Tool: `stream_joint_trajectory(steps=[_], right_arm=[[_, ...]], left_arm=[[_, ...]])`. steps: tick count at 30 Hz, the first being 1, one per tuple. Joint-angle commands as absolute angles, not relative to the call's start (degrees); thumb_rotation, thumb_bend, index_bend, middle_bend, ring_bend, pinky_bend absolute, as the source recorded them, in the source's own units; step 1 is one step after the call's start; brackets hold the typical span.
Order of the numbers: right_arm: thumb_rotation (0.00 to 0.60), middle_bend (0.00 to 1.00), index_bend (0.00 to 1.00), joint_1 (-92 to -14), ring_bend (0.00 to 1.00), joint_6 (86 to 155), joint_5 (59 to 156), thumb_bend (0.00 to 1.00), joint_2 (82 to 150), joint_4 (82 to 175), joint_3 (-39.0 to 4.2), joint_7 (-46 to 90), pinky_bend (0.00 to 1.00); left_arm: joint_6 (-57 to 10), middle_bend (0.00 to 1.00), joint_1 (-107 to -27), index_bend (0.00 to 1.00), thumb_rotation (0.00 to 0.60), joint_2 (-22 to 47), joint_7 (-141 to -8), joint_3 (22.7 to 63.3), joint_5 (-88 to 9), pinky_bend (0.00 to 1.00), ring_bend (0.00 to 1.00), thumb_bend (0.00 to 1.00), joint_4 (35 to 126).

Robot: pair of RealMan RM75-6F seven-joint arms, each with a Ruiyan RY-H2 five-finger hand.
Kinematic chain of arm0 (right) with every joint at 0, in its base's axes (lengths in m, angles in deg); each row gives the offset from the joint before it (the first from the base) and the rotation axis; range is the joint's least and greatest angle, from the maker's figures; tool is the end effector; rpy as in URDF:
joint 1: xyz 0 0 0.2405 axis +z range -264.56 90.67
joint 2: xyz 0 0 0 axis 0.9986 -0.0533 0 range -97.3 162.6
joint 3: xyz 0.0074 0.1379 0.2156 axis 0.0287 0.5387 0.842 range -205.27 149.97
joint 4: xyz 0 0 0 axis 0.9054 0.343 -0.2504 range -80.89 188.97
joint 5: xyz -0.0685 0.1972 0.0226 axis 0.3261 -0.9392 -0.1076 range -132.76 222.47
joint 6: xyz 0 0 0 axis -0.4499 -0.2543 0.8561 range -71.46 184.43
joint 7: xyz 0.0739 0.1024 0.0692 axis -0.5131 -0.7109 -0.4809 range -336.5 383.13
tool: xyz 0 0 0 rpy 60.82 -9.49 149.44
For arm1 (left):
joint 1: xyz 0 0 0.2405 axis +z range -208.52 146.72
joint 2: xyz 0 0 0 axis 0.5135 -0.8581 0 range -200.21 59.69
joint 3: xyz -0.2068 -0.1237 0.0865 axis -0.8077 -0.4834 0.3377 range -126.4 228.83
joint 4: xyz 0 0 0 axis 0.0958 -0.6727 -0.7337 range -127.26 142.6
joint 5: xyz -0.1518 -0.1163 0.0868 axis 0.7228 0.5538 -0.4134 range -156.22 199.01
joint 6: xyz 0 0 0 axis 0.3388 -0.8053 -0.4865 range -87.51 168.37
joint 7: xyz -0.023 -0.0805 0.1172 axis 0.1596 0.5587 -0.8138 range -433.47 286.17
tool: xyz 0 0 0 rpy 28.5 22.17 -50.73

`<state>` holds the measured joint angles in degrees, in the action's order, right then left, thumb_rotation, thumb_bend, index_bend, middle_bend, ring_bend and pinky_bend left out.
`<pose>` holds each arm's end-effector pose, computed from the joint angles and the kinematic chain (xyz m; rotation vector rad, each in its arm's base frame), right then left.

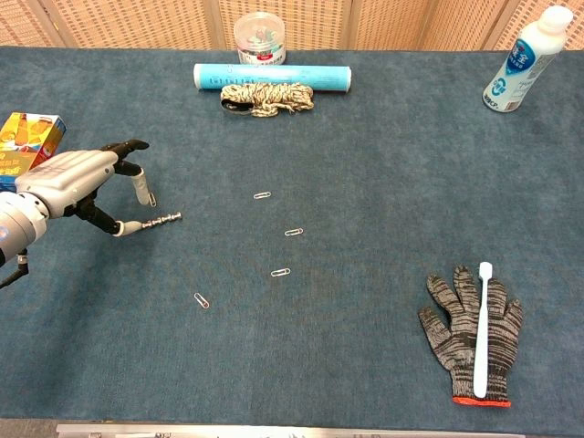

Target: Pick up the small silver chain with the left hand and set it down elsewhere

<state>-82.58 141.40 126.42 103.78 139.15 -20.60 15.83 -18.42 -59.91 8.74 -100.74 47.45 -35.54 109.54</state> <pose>-0.3313 -0.1936 0.1459 1.2130 -0.9847 1.0058 -0.2143 0.2586 0.0111 -1.7773 -1.1937 -0.6777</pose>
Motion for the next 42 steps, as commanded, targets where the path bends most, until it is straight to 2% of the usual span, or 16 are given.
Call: stream_joint_trajectory(steps=[1, 16, 42], right_arm=[[0.600, 0.28, 0.24, -82.59, 0.20, 141.50, 126.48, 0.00, 103.84, 139.03, -20.55, 15.68, 0.32], [0.600, 0.28, 0.24, -83.13, 0.20, 142.15, 126.49, 0.00, 104.12, 138.40, -20.57, 14.87, 0.32], [0.600, 0.28, 0.24, -83.29, 0.20, 141.82, 126.28, 0.00, 104.55, 138.08, -20.58, 14.70, 0.32]], left_arm=[[-18.58, 0.04, -60.46, 0.46, 0.600, 9.32, -101.70, 47.46, -34.57, 0.14, 0.00, 0.23, 109.60], [-19.96, 0.04, -62.99, 0.47, 0.600, 13.29, -105.27, 47.05, -28.06, 0.14, 0.00, 0.22, 108.27], [-17.38, 0.04, -65.23, 0.47, 0.600, 15.93, -103.87, 47.68, -22.41, 0.14, 0.00, 0.23, 102.75]])
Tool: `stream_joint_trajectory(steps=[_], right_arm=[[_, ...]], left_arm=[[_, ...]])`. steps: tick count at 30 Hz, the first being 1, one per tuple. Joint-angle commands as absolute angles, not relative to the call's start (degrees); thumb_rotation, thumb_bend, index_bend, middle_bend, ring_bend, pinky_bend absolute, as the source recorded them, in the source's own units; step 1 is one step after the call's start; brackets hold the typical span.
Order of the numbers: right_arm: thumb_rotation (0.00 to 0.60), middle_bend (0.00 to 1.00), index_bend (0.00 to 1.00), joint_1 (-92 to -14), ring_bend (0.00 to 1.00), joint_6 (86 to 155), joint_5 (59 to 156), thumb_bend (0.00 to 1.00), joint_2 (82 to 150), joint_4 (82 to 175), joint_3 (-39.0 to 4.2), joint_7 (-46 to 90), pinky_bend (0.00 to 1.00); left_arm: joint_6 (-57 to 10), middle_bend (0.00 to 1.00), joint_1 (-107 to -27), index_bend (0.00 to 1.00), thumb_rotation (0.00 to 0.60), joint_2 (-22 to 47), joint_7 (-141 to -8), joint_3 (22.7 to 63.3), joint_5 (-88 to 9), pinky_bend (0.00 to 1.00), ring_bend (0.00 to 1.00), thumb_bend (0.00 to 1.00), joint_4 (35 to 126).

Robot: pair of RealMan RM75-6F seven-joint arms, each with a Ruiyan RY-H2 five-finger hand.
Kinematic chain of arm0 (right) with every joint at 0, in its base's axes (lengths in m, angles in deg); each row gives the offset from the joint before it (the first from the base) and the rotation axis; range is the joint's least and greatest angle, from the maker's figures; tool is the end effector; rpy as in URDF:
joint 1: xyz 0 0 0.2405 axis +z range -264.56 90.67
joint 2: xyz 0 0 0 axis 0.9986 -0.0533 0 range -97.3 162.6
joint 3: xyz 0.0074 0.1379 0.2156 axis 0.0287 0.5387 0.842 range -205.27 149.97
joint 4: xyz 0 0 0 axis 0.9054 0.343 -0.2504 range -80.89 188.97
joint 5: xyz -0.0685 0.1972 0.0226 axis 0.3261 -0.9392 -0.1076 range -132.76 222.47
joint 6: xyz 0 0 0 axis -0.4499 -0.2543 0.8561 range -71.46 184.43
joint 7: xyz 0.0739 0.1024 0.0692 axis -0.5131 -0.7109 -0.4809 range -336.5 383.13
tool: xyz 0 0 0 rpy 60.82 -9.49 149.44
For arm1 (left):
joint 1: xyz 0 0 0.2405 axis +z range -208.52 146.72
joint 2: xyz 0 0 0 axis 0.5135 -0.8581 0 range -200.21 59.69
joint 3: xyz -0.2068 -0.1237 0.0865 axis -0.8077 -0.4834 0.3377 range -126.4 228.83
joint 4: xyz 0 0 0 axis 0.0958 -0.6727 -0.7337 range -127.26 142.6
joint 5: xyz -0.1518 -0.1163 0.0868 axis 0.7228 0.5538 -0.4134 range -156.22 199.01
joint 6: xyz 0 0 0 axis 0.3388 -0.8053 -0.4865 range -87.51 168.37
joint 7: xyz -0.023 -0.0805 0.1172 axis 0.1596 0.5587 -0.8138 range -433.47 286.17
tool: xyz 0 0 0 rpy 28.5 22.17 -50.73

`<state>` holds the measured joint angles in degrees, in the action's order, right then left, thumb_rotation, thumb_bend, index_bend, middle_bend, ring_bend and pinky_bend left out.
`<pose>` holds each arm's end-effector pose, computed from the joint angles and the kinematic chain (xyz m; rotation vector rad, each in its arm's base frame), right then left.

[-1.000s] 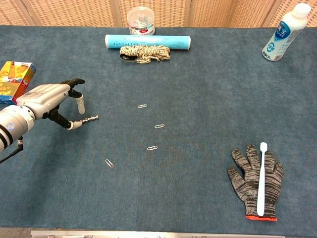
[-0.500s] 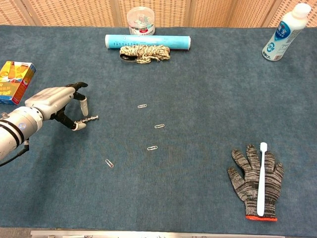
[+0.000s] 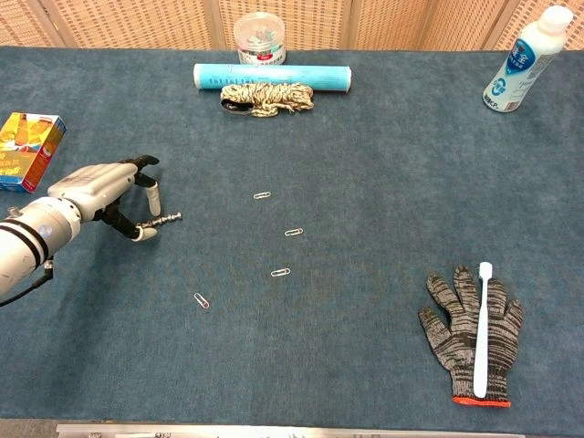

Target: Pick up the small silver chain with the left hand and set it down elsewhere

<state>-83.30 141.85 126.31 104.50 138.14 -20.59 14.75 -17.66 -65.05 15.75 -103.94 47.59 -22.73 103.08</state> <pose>-0.3357 -0.1894 0.1447 1.1923 -0.9947 1.0101 -0.2196 0.2741 -0.0240 -1.7289 -1.2825 -0.5660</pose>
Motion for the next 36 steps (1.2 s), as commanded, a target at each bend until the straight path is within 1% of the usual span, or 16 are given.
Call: stream_joint_trajectory(steps=[1, 10, 19, 25, 36], right_arm=[[0.600, 0.28, 0.24, -83.29, 0.20, 141.79, 126.26, 0.00, 104.59, 138.04, -20.58, 14.66, 0.32], [0.600, 0.28, 0.24, -83.34, 0.20, 141.80, 126.31, 0.00, 104.63, 138.01, -20.57, 14.62, 0.32], [0.600, 0.28, 0.24, -83.33, 0.20, 141.62, 126.27, 0.00, 104.83, 137.85, -20.62, 14.52, 0.32], [0.600, 0.28, 0.24, -83.35, 0.20, 141.57, 126.25, 0.00, 104.83, 137.86, -20.61, 14.54, 0.32], [0.600, 0.28, 0.24, -83.13, 0.20, 141.42, 126.42, 0.00, 104.92, 137.80, -20.53, 14.44, 0.32]], left_arm=[[-17.30, 0.04, -65.30, 0.47, 0.600, 16.00, -103.79, 47.68, -22.27, 0.14, 0.00, 0.23, 102.62], [-17.37, 0.04, -65.69, 0.47, 0.600, 16.67, -103.00, 47.63, -22.32, 0.14, 0.00, 0.22, 101.20], [-20.27, 0.04, -64.93, 0.46, 0.600, 18.35, -103.00, 47.89, -23.78, 0.14, 0.00, 0.23, 98.50], [-20.72, 0.04, -64.39, 0.46, 0.600, 18.66, -102.40, 47.73, -24.21, 0.14, 0.00, 0.23, 97.29], [-20.98, 0.04, -63.54, 0.46, 0.600, 17.23, -101.73, 48.02, -25.92, 0.14, 0.00, 0.23, 99.68]])
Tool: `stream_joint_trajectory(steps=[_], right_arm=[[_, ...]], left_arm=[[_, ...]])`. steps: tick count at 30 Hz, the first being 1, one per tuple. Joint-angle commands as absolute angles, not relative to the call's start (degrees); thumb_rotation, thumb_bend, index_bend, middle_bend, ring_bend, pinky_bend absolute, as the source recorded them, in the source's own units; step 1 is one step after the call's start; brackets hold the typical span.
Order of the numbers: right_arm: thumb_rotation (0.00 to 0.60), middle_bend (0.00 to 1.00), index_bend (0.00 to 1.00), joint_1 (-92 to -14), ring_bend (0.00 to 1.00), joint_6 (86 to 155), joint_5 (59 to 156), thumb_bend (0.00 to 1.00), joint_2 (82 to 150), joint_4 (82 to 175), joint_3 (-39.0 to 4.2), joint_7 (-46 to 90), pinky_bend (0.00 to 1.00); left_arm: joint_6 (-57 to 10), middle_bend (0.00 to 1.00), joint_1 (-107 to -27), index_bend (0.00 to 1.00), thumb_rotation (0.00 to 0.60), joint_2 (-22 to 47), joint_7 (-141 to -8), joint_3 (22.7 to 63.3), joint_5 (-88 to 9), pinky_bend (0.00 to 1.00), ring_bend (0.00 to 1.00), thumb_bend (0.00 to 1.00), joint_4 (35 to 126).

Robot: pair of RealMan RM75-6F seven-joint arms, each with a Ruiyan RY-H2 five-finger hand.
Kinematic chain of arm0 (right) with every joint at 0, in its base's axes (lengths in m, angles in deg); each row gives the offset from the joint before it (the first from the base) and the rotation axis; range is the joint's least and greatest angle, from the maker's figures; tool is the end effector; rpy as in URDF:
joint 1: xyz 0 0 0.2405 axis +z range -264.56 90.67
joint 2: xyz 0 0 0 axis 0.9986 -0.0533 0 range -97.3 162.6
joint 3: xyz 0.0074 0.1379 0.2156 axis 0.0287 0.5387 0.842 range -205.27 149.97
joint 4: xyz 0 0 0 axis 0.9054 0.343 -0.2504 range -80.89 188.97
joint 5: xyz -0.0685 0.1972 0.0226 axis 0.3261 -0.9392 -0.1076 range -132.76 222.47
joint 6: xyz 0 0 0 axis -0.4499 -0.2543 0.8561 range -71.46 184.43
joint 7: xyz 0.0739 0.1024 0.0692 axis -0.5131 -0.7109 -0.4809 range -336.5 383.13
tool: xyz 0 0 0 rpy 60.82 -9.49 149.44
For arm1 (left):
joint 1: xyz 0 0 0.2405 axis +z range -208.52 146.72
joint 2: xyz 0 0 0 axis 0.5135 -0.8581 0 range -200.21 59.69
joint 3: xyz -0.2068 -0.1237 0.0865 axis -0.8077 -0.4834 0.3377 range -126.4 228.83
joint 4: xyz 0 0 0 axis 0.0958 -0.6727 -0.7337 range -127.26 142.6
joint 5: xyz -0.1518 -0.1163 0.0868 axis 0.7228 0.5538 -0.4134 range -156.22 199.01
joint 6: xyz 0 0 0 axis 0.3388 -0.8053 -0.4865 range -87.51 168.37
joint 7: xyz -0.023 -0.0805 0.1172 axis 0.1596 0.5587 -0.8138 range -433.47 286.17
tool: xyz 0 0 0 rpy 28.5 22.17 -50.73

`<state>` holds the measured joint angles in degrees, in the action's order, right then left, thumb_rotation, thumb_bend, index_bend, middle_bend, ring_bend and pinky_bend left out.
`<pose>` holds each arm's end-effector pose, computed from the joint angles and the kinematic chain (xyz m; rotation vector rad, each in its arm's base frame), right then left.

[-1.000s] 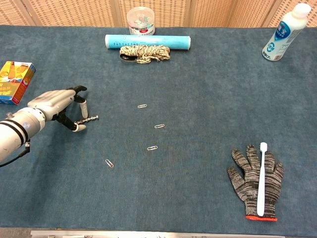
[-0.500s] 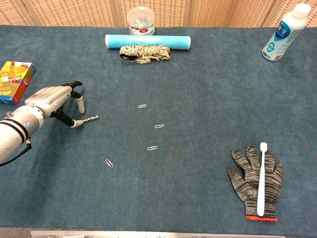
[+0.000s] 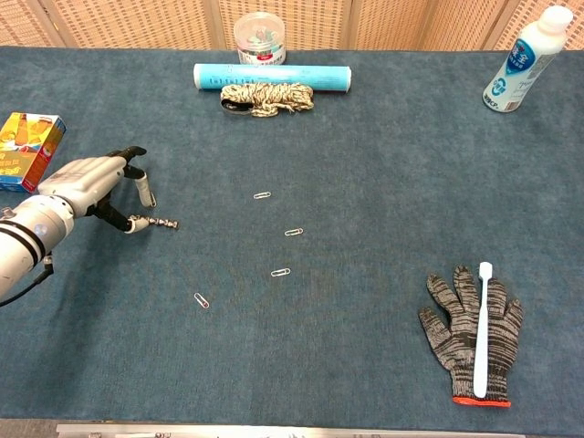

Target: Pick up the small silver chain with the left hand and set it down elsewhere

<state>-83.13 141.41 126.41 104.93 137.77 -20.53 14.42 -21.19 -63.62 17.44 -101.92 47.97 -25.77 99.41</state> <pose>-0.3358 -0.1907 0.1418 1.1954 -1.0035 1.0141 -0.2310 0.2776 -0.0211 -1.6665 -1.2289 -0.5982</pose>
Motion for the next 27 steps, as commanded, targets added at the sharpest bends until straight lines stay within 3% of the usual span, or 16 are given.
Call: stream_joint_trajectory(steps=[1, 27], right_arm=[[0.600, 0.28, 0.24, -83.15, 0.20, 141.42, 126.41, 0.00, 104.90, 137.82, -20.53, 14.47, 0.32], [0.600, 0.29, 0.24, -83.26, 0.20, 141.25, 126.12, 0.00, 105.03, 137.68, -20.55, 14.36, 0.32]], left_arm=[[-20.80, 0.04, -63.55, 0.46, 0.600, 17.08, -101.68, 48.05, -25.98, 0.14, 0.00, 0.23, 99.80], [-19.51, 0.04, -63.67, 0.48, 0.600, 17.60, -102.78, 48.35, -25.12, 0.14, 0.00, 0.23, 97.79]])
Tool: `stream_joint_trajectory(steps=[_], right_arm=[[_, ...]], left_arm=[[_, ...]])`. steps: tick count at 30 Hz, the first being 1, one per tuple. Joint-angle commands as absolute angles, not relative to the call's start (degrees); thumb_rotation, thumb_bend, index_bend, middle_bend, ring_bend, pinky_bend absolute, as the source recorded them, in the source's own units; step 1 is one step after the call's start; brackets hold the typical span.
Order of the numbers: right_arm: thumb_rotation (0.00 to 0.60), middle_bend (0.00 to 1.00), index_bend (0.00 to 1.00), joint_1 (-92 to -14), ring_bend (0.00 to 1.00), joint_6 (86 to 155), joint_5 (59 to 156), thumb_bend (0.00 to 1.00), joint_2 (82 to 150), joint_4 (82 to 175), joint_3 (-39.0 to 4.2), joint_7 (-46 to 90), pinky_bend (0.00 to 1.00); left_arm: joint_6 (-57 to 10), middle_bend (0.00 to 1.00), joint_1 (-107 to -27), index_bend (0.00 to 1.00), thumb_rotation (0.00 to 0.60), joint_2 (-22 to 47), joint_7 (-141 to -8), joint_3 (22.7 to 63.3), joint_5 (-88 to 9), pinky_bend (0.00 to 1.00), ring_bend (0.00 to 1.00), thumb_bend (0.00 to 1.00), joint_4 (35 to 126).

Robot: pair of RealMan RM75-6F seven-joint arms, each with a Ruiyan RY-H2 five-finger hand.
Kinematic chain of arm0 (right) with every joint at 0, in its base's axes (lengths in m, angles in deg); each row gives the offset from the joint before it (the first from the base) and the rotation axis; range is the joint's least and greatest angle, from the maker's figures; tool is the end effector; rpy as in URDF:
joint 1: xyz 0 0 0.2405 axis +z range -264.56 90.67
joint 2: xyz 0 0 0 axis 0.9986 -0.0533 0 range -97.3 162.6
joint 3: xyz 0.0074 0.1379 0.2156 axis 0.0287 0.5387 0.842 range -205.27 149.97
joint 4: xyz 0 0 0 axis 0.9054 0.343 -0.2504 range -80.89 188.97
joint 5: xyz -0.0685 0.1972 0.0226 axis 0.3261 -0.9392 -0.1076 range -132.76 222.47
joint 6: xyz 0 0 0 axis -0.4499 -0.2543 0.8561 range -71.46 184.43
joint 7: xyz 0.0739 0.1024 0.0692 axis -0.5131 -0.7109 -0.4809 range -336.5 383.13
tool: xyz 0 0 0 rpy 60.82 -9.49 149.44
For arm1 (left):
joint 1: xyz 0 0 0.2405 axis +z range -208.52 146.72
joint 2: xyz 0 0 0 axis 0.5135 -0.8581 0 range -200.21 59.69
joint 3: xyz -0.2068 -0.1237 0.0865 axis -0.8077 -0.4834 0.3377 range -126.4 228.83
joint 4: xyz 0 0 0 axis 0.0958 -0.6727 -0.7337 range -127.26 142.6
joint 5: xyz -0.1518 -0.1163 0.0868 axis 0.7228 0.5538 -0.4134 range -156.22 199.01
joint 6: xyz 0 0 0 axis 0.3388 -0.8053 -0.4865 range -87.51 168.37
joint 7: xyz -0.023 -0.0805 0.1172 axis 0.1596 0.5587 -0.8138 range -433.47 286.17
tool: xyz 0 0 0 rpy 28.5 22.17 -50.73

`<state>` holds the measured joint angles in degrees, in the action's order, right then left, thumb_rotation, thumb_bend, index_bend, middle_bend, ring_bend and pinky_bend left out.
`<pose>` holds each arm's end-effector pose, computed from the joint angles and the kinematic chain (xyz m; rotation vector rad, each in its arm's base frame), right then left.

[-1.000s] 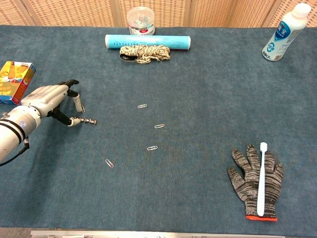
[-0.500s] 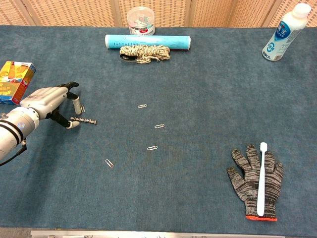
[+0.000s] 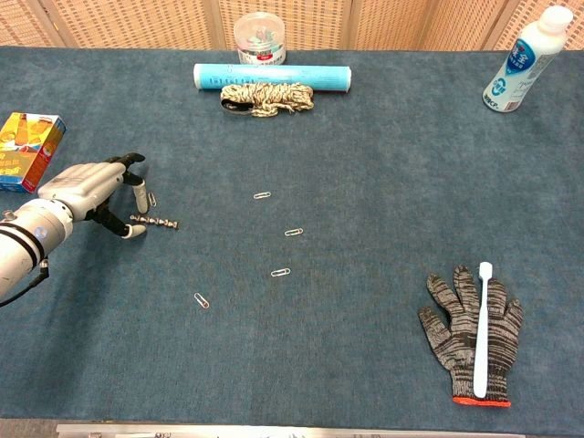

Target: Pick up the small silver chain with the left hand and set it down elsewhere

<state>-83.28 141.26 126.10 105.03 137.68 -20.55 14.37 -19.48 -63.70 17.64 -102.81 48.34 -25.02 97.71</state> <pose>-0.3374 -0.1897 0.1413 1.1897 -1.0098 1.0085 -0.2391 0.2782 -0.0242 -1.6849 -1.2208 -0.5526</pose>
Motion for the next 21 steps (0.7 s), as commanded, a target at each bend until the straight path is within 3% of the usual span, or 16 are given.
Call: stream_joint_trajectory(steps=[1, 21], right_arm=[[0.600, 0.29, 0.24, -83.26, 0.20, 141.25, 126.12, 0.00, 105.03, 137.68, -20.54, 14.35, 0.32], [0.600, 0.29, 0.24, -83.35, 0.20, 141.22, 126.03, 0.00, 105.26, 137.49, -20.58, 14.28, 0.32]], left_arm=[[-19.54, 0.04, -63.65, 0.48, 0.600, 17.57, -102.76, 48.36, -25.22, 0.14, 0.00, 0.23, 97.84], [-18.72, 0.04, -63.57, 0.50, 0.600, 17.82, -102.79, 48.42, -25.33, 0.14, 0.00, 0.29, 96.87]])
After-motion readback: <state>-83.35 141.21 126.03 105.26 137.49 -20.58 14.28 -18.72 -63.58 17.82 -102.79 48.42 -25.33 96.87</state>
